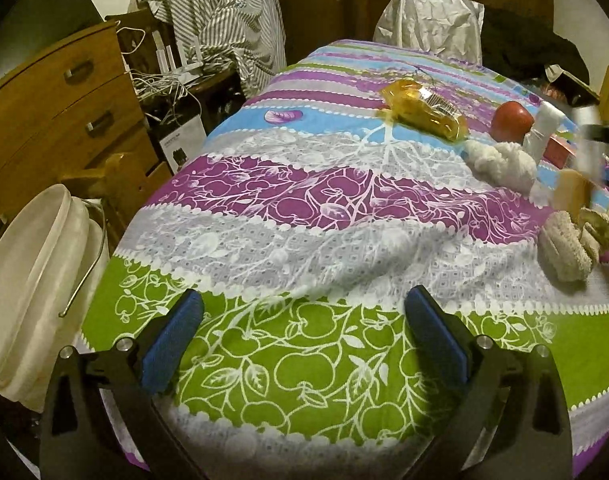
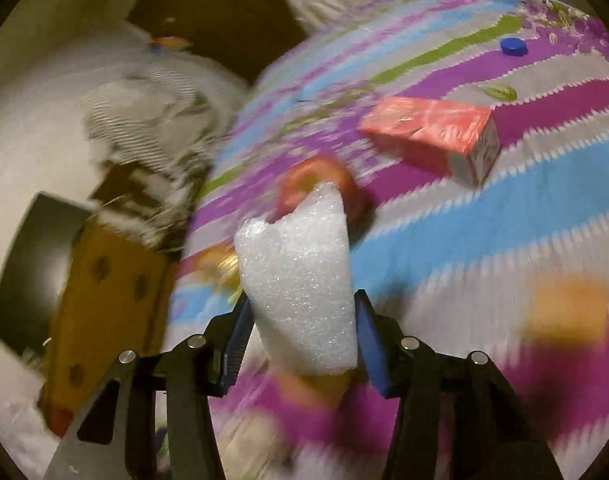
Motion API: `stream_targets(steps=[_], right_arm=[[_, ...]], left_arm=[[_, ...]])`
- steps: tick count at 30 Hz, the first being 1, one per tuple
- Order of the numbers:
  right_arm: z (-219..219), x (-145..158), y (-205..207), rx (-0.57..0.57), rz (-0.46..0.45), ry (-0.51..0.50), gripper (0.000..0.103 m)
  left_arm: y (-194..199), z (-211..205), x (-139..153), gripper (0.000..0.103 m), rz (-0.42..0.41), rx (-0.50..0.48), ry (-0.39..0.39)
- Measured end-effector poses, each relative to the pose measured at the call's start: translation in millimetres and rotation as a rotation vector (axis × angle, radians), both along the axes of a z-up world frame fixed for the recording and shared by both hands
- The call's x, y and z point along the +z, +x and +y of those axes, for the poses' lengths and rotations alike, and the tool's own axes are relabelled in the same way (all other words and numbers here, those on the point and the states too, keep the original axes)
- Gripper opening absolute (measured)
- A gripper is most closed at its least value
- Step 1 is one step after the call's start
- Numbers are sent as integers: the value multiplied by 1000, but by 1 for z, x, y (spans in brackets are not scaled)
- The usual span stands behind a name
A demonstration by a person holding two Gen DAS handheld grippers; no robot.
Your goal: Collect trash
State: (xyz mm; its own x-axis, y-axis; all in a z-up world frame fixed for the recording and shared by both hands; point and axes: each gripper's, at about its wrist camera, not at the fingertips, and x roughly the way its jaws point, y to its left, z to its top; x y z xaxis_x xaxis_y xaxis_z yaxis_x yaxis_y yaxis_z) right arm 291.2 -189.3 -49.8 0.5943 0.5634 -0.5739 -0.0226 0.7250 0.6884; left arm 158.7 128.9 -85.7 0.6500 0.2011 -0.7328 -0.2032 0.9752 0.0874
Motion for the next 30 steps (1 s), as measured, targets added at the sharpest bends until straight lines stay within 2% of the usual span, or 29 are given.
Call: stream_targets(steps=[1,5,8,9,12,18,22,26,30], right_arm=[[3,9,-26,29,-17,26,52],[-5,36,-89,16,-108,-30,52],[-26,47,-119,-36,-159,-112,52],[-37,47,-127,-46,-160,-107,52],[-52,45,-148,-55,-137,-121,52],[-53,20,-189,30,-13,-324,52],[-47,-9,-180,63,30,-350,53],[-39,-35,-168,37,27,-377,65],[-36,-35,-186,-42,-46,-404,82]], left_arm=[[0,0,0,98,-1,-1,-1],[0,-1,0,98,-9,-2,4],[0,-2,-1,98,-9,-2,4],[0,-2,-1,98,-9,-2,4],[-2,-2,-1,98,-16,-4,4],[-3,-2,-2,98,-18,-4,8],[-4,-3,-1,98,-22,-2,17],[-4,-3,-1,98,-22,-3,21],[-4,-4,-1,98,-23,-2,21]])
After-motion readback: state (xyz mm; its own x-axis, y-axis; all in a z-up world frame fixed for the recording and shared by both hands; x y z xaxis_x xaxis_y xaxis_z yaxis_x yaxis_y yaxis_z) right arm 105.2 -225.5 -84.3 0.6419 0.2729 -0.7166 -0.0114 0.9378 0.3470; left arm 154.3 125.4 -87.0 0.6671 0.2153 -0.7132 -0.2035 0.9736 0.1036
